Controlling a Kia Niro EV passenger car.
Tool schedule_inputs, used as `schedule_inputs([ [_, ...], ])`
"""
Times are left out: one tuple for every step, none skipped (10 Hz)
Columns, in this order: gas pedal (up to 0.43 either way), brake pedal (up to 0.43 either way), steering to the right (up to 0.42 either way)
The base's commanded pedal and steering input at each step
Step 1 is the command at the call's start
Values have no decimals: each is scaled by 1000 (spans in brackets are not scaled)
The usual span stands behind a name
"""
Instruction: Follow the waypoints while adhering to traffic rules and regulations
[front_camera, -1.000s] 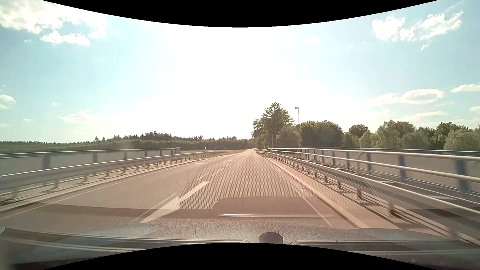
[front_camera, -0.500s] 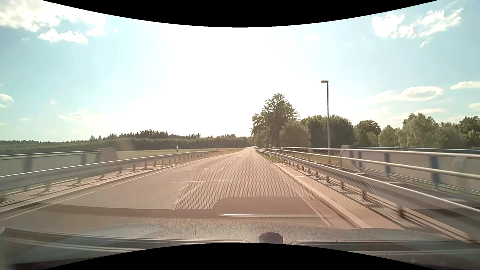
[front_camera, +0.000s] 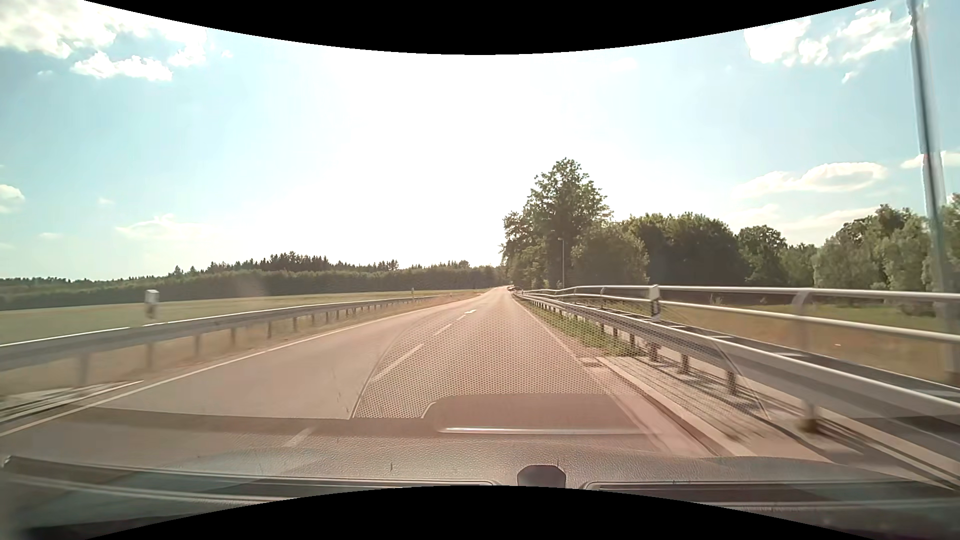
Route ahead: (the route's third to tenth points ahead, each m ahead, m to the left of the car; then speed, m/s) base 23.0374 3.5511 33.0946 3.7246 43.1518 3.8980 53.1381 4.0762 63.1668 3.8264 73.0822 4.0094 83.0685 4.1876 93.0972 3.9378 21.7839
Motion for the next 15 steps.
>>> schedule_inputs([
  [47,6,-2],
  [47,6,-2],
  [47,6,-2],
  [47,6,-3],
  [47,6,-3],
  [47,6,-3],
  [47,6,-3],
  [47,6,-3],
  [47,6,-3],
  [47,6,-3],
  [59,6,-3],
  [59,6,-3],
  [59,6,-3],
  [59,6,-2],
  [67,6,-2],
])
